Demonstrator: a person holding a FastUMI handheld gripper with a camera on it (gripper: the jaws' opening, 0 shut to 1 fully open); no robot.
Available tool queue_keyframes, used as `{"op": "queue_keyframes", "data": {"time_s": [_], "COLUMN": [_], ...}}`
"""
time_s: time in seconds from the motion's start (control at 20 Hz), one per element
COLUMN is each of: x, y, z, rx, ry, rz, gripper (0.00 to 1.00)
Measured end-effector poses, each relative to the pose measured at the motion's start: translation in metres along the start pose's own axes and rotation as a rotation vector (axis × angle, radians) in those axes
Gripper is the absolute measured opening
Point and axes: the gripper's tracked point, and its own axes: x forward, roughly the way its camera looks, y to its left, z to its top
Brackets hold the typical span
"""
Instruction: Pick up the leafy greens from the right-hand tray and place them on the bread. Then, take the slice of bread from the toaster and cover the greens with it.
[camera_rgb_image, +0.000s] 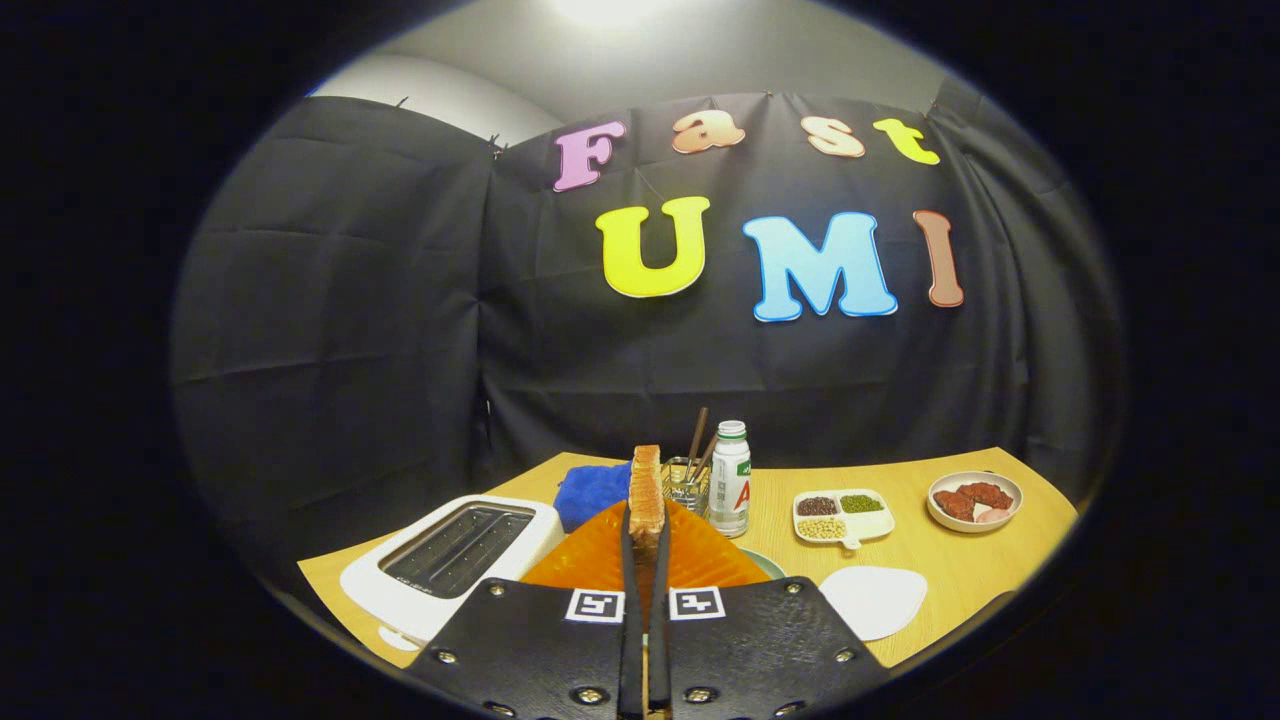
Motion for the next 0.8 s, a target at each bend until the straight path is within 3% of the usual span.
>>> {"op": "queue_keyframes", "data": {"time_s": [0.3,0.8], "x": [0.022,0.056], "y": [-0.007,-0.025], "z": [-0.025,-0.053], "rx": [0.027,0.076], "ry": [0.04,-0.006], "rz": [-0.013,-0.059], "gripper": [0.02,0.03]}}
